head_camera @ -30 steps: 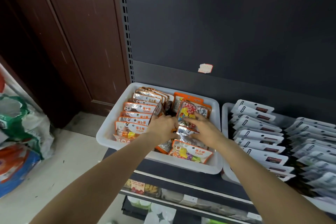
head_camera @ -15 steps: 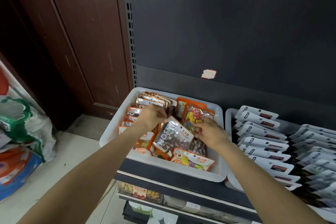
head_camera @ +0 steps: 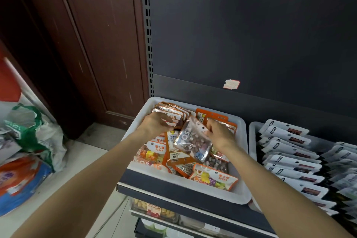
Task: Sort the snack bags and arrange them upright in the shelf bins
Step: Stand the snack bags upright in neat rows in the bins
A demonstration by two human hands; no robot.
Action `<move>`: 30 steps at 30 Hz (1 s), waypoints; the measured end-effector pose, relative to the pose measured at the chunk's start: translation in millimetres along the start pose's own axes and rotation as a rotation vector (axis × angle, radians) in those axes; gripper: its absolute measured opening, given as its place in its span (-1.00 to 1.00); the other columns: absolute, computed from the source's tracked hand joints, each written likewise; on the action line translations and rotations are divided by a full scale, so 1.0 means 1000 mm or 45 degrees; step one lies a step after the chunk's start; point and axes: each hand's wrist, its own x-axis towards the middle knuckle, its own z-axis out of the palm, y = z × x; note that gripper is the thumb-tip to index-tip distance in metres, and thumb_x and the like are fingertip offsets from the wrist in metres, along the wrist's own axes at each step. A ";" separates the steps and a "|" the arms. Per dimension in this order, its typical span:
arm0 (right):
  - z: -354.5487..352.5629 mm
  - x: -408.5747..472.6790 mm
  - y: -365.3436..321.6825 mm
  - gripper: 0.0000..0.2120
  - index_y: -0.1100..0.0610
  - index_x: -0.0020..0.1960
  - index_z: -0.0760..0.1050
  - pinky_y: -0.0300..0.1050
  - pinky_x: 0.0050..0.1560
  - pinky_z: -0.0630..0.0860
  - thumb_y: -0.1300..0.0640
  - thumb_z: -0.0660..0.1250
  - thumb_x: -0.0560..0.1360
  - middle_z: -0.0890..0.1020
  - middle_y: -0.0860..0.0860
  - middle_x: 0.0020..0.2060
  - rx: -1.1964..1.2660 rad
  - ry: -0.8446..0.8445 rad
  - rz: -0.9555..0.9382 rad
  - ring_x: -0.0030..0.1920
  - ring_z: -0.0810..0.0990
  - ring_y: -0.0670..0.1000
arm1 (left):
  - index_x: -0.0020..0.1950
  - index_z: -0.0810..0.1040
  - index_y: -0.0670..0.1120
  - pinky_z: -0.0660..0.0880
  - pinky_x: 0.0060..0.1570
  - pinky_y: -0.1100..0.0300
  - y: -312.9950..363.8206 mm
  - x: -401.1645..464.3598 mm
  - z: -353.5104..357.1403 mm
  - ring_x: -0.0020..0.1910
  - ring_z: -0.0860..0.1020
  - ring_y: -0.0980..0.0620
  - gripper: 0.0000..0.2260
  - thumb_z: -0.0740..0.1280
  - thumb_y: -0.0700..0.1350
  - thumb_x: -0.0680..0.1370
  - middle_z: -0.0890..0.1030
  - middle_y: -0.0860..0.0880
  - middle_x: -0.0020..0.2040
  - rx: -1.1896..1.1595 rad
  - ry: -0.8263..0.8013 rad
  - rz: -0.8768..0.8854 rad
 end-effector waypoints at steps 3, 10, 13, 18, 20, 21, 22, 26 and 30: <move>-0.007 0.001 0.010 -0.88 0.07 -0.13 0.31 -0.10 -0.22 0.34 0.17 0.22 0.57 0.53 0.04 -0.12 -0.052 0.112 0.104 -0.11 0.52 0.08 | -0.02 0.66 -0.16 0.47 -0.05 0.28 0.007 0.006 -0.002 -0.01 0.59 -0.03 -0.90 0.40 -0.20 0.50 0.65 -0.09 0.01 0.083 0.146 -0.030; -0.023 0.000 0.026 -0.94 0.17 -0.09 0.34 -0.03 -0.17 0.42 0.20 0.20 0.56 0.58 0.16 -0.07 0.143 0.209 0.174 -0.01 0.56 0.17 | -0.11 0.60 -0.11 0.56 -0.12 0.10 0.042 0.016 -0.004 -0.20 0.58 -0.05 -0.84 0.26 -0.29 0.57 0.56 -0.04 -0.18 -0.050 0.484 -0.072; -0.023 -0.001 0.027 -0.94 0.23 -0.04 0.40 -0.08 -0.13 0.54 0.23 0.21 0.56 0.56 0.16 -0.06 0.329 0.213 0.209 -0.08 0.55 0.13 | -0.10 0.58 -0.13 0.54 -0.12 0.10 0.052 0.010 0.003 -0.19 0.57 -0.06 -0.83 0.23 -0.32 0.56 0.57 -0.05 -0.19 -0.105 0.492 0.036; -0.019 -0.006 0.022 -0.89 0.20 0.07 0.41 -0.19 -0.42 0.57 0.29 0.27 0.55 0.50 0.14 0.07 0.971 0.058 0.391 -0.06 0.61 0.16 | -0.12 0.64 -0.15 0.52 -0.17 0.31 0.056 -0.019 0.038 -0.20 0.57 0.15 -0.92 0.40 -0.30 0.47 0.62 0.03 -0.18 -0.349 -0.108 0.335; -0.018 -0.007 0.024 -0.91 0.20 0.08 0.43 -0.07 -0.33 0.62 0.26 0.23 0.58 0.55 0.18 0.06 1.051 0.075 0.426 -0.09 0.63 0.18 | 0.00 0.64 -0.14 0.49 -0.25 0.45 0.053 -0.026 0.056 -0.17 0.57 0.20 -0.88 0.42 -0.25 0.47 0.59 0.08 -0.11 -0.167 -0.281 0.343; -0.018 -0.007 0.025 -0.90 0.19 0.07 0.44 -0.01 -0.27 0.63 0.20 0.19 0.61 0.58 0.19 0.03 1.082 0.084 0.443 -0.15 0.64 0.17 | 0.03 0.64 -0.13 0.50 -0.24 0.44 0.050 -0.027 0.062 -0.13 0.56 0.19 -0.85 0.41 -0.26 0.48 0.58 0.09 -0.07 -0.129 -0.312 0.344; -0.019 -0.008 0.026 -0.83 0.18 0.06 0.45 0.04 -0.21 0.64 0.10 0.16 0.63 0.60 0.19 -0.01 1.127 0.075 0.472 -0.19 0.65 0.15 | 0.04 0.64 -0.12 0.52 -0.22 0.43 0.047 -0.028 0.066 -0.09 0.56 0.18 -0.83 0.40 -0.28 0.49 0.57 0.08 -0.04 -0.109 -0.326 0.352; -0.018 -0.012 0.029 -0.80 0.18 -0.03 0.52 0.12 -0.15 0.63 0.03 0.31 0.55 0.62 0.17 -0.07 1.141 0.012 0.503 -0.08 0.64 0.17 | 0.06 0.64 -0.07 0.55 0.06 0.27 0.041 -0.028 0.074 -0.03 0.59 0.18 -0.82 0.38 -0.26 0.50 0.65 -0.01 0.05 -0.035 -0.434 0.383; -0.016 -0.014 0.039 -0.88 0.23 -0.03 0.48 0.20 -0.12 0.62 0.34 0.37 0.47 0.58 0.21 0.03 1.085 0.076 0.548 -0.01 0.62 0.22 | 0.19 0.58 -0.03 0.45 0.08 0.28 0.039 -0.025 0.074 0.12 0.50 0.13 -0.70 0.39 0.04 0.50 0.54 0.07 0.12 0.021 -0.329 0.389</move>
